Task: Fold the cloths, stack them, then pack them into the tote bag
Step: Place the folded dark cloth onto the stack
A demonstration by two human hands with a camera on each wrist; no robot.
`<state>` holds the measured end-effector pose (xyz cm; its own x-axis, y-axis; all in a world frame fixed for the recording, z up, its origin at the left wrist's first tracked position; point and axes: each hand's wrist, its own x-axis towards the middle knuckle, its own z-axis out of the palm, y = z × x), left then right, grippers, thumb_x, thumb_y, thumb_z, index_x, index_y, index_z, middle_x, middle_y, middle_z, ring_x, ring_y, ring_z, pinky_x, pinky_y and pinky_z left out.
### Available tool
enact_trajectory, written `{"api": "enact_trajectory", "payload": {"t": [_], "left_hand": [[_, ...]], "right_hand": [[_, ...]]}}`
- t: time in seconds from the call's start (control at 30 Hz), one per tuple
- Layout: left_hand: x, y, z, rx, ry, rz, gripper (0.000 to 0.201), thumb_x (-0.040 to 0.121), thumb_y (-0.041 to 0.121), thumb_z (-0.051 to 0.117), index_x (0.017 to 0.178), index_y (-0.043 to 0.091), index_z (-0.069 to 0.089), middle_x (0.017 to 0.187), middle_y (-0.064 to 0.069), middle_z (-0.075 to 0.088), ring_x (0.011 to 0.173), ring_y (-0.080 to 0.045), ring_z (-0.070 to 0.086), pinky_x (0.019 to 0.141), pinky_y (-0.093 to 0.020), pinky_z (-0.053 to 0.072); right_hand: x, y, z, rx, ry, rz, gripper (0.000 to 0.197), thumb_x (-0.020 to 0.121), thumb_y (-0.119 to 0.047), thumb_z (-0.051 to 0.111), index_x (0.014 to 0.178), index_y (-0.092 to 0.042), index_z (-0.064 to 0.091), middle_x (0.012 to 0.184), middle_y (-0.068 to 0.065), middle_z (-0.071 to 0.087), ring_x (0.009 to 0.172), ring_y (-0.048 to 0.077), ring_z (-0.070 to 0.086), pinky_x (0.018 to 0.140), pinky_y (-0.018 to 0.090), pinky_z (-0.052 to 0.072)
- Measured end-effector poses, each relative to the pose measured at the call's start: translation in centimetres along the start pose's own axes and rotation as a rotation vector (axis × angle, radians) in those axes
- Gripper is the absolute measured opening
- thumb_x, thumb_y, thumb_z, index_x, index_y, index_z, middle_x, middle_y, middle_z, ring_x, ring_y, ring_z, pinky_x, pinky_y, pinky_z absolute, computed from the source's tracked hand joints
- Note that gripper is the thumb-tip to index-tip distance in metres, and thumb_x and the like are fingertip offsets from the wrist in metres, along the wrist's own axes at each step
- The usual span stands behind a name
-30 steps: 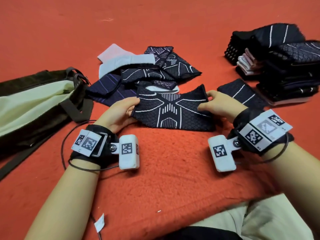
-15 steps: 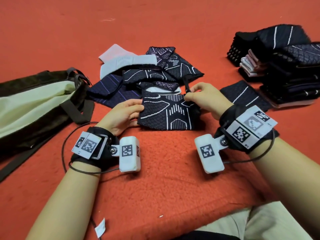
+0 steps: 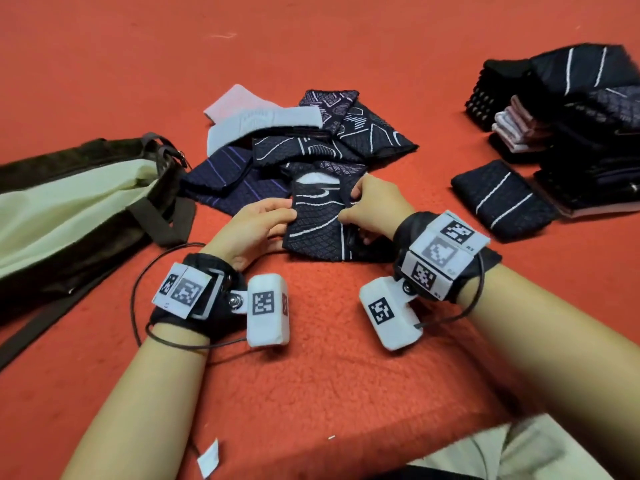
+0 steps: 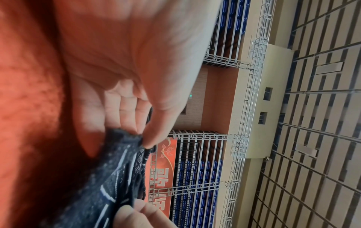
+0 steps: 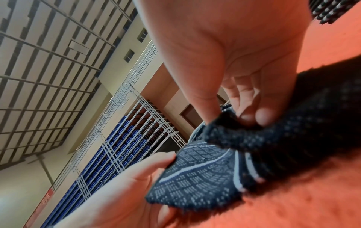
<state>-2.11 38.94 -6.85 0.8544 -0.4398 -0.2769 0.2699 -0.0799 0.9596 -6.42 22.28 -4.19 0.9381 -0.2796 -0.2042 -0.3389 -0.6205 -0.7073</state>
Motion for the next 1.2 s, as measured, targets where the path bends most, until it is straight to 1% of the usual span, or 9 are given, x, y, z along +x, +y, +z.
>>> {"api": "enact_trajectory", "payload": {"t": [0.1, 0.2, 0.27, 0.47, 0.7, 0.83, 1.0, 1.13, 1.2], "left_hand": [[-0.2, 0.1, 0.1, -0.005, 0.011, -0.006, 0.017, 0.095, 0.003, 0.044, 0.091, 0.016, 0.055, 0.055, 0.01, 0.064, 0.042, 0.004, 0.054, 0.047, -0.013, 0.049], [-0.2, 0.1, 0.1, -0.003, 0.01, -0.002, 0.017, 0.095, 0.003, 0.045, 0.091, 0.016, 0.056, 0.058, 0.011, 0.066, 0.043, 0.004, 0.055, 0.049, -0.013, 0.05], [-0.3, 0.1, 0.2, -0.004, 0.009, -0.002, 0.017, 0.095, 0.003, 0.044, 0.091, 0.016, 0.055, 0.053, 0.01, 0.063, 0.04, 0.004, 0.052, 0.047, -0.012, 0.048], [-0.2, 0.0, 0.0, -0.003, 0.027, -0.009, 0.016, 0.094, 0.005, 0.047, 0.094, 0.017, 0.057, 0.067, 0.009, 0.067, 0.053, 0.002, 0.058, 0.05, -0.014, 0.051], [-0.1, 1.4, 1.7, 0.176, 0.057, -0.02, 0.009, 0.093, 0.017, 0.052, 0.086, 0.019, 0.057, 0.068, 0.003, 0.062, 0.05, -0.004, 0.059, 0.053, -0.021, 0.052], [0.2, 3.5, 4.0, 0.307, 0.058, 0.061, 0.014, 0.09, 0.009, 0.055, 0.078, 0.016, 0.052, 0.074, -0.005, 0.052, 0.043, -0.004, 0.053, 0.039, -0.015, 0.045], [1.3, 4.7, 7.4, 0.449, -0.033, 0.06, 0.018, 0.088, 0.006, 0.057, 0.074, 0.015, 0.05, 0.071, -0.004, 0.049, 0.047, -0.008, 0.051, 0.044, -0.021, 0.053], [2.4, 4.5, 9.3, 0.545, -0.101, 0.0, 0.018, 0.088, 0.007, 0.057, 0.072, 0.012, 0.049, 0.068, -0.005, 0.048, 0.039, -0.007, 0.051, 0.044, -0.021, 0.053], [2.9, 4.2, 10.3, 0.597, -0.117, -0.014, 0.021, 0.088, 0.006, 0.057, 0.07, 0.011, 0.048, 0.065, -0.006, 0.046, 0.032, -0.005, 0.05, 0.043, -0.021, 0.052]], "right_hand": [[-0.2, -0.3, 0.2, -0.041, -0.019, -0.029, 0.012, 0.087, -0.015, 0.058, 0.09, -0.005, 0.051, 0.078, 0.012, 0.058, 0.052, 0.023, 0.057, 0.047, 0.031, 0.053], [0.0, -0.2, 0.0, -0.236, -0.05, -0.09, 0.032, 0.088, -0.02, 0.056, 0.117, -0.006, 0.056, 0.113, 0.014, 0.06, 0.098, 0.03, 0.06, 0.077, 0.034, 0.052], [-0.1, 0.2, -0.2, -0.393, -0.102, -0.132, 0.052, 0.085, -0.031, 0.061, 0.134, -0.018, 0.047, 0.134, 0.012, 0.045, 0.124, 0.031, 0.042, 0.099, 0.034, 0.039], [-1.0, 1.3, -0.8, -0.712, -0.279, -0.18, 0.065, 0.092, -0.055, 0.042, 0.148, -0.035, 0.018, 0.156, -0.006, 0.008, 0.141, 0.028, 0.005, 0.112, 0.047, 0.015], [-1.0, 2.5, -1.0, -0.648, -0.3, -0.179, 0.069, 0.092, -0.05, 0.047, 0.149, -0.036, 0.011, 0.157, -0.013, 0.006, 0.142, 0.025, 0.005, 0.109, 0.047, 0.019], [-0.8, 2.7, -0.5, -0.473, -0.179, -0.169, 0.07, 0.082, -0.044, 0.064, 0.14, -0.029, 0.029, 0.149, -0.005, 0.026, 0.136, 0.024, 0.017, 0.103, 0.043, 0.024], [-1.4, 3.9, -1.7, -0.312, -0.049, -0.141, 0.063, 0.076, -0.03, 0.071, 0.132, -0.024, 0.042, 0.135, 0.005, 0.036, 0.125, 0.027, 0.028, 0.1, 0.035, 0.031], [-2.0, 6.1, -3.2, 0.178, 0.002, -0.08, 0.046, 0.081, 0.005, 0.056, 0.123, -0.013, 0.05, 0.116, 0.007, 0.053, 0.089, 0.019, 0.053, 0.066, 0.022, 0.047], [-2.2, 6.9, -3.7, 0.371, 0.04, -0.014, 0.043, 0.082, 0.012, 0.047, 0.119, -0.01, 0.051, 0.097, 0.002, 0.052, 0.065, 0.011, 0.048, 0.044, 0.015, 0.041]]}}
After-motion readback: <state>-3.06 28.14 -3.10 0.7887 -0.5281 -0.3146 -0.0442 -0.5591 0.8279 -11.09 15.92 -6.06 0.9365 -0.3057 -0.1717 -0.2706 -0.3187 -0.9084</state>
